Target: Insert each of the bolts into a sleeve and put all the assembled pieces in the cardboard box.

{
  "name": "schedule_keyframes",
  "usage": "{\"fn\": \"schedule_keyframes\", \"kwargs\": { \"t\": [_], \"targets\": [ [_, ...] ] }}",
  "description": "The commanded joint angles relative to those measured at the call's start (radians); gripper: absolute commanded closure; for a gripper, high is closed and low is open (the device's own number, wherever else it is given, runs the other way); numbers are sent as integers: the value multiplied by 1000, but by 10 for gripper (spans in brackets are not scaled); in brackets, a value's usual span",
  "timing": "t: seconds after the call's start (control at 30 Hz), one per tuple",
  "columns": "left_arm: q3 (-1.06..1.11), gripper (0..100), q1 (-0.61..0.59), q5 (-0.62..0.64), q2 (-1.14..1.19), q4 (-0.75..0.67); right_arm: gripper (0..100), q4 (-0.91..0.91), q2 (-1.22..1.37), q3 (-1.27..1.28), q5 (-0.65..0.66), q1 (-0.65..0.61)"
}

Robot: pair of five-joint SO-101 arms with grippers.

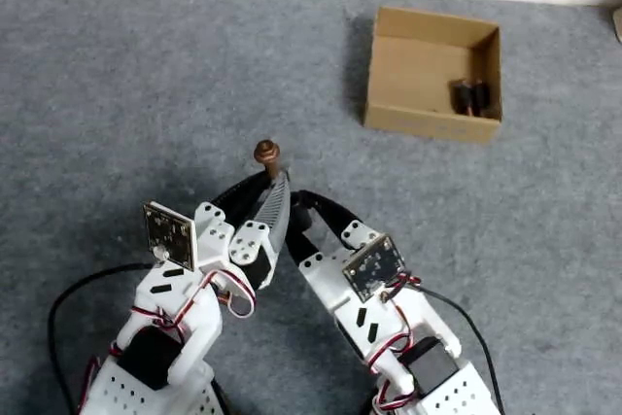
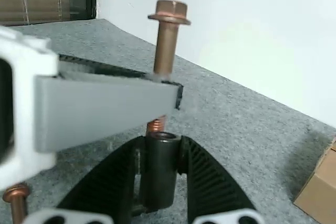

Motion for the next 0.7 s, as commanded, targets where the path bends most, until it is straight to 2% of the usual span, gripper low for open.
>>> {"fn": "schedule_keyframes", "kwargs": {
  "t": [0.0,0.1,0.23,0.4,0.67],
  "targets": [
    [-87,994,31,6,-10,-35,995,-1,-8,2,8,8],
    [-87,994,31,14,-12,-35,995,-1,-8,2,6,8],
    [-90,994,25,115,-12,-35,995,-1,-8,1,6,8],
    [-119,994,24,118,-13,-35,995,-1,-8,-25,6,8],
    [-150,994,-44,149,-10,-34,995,-1,-8,-22,6,8]
  ]
}}
